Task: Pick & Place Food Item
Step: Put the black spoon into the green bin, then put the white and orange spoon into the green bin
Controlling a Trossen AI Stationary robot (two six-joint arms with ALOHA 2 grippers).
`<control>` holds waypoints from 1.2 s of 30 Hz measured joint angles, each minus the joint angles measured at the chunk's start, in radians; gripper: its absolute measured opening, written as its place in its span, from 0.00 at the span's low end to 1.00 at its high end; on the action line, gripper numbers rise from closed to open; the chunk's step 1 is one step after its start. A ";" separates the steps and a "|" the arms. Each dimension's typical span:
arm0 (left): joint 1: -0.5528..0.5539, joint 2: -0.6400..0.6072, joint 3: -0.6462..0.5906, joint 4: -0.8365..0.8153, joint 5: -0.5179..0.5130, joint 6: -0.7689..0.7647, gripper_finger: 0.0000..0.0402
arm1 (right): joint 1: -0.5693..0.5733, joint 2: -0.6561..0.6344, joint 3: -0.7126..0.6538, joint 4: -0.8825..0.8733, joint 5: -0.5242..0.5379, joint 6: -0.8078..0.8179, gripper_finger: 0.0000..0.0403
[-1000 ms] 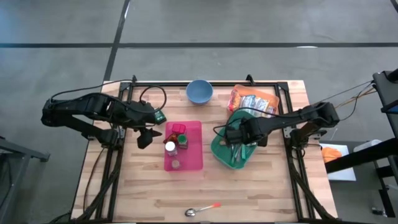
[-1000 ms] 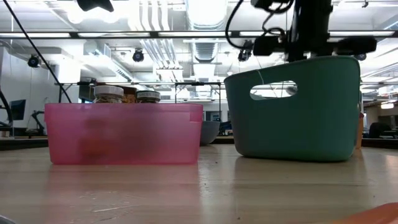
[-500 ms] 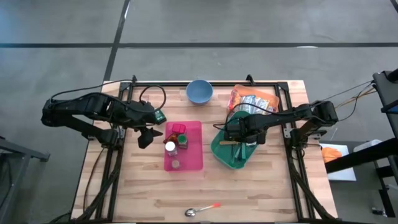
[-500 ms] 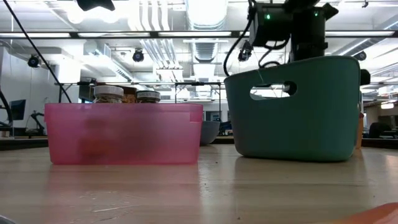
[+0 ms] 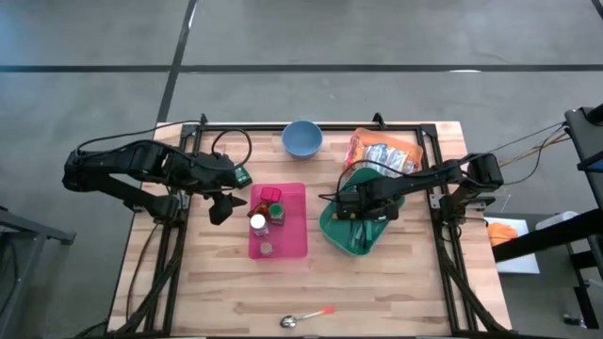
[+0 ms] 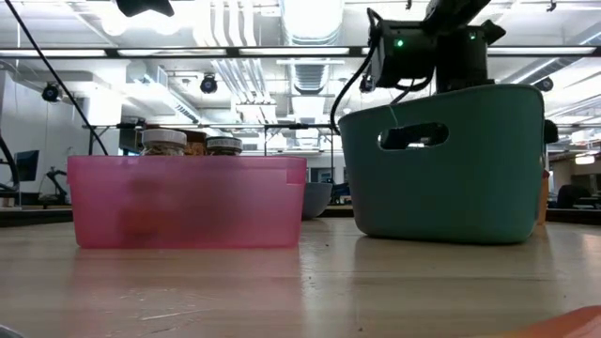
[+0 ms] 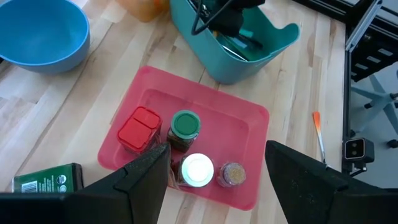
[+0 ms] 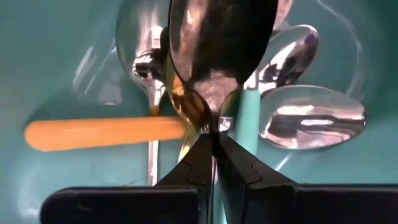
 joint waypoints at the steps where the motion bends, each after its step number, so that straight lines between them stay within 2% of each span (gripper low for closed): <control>1: 0.000 0.000 0.000 0.000 0.000 -0.001 0.65 | 0.000 0.010 0.004 -0.001 0.000 -0.008 0.02; 16: 0.000 0.000 0.000 0.000 0.000 -0.030 0.65 | 0.000 0.054 0.048 -0.002 0.000 -0.103 0.03; 19: 0.000 0.000 0.000 0.000 0.000 -0.042 0.65 | 0.000 0.055 0.061 -0.001 -0.008 -0.152 0.09; 29: 0.000 0.000 0.000 -0.001 0.000 -0.045 0.65 | -0.002 0.055 0.106 -0.023 0.000 -0.206 0.42; 33: 0.000 0.000 -0.001 -0.006 0.000 -0.045 0.65 | -0.002 0.055 0.125 -0.063 0.001 -0.211 0.49; 36: 0.000 0.000 -0.001 -0.033 0.000 -0.045 0.65 | 0.006 0.053 0.167 -0.128 0.009 -0.238 0.50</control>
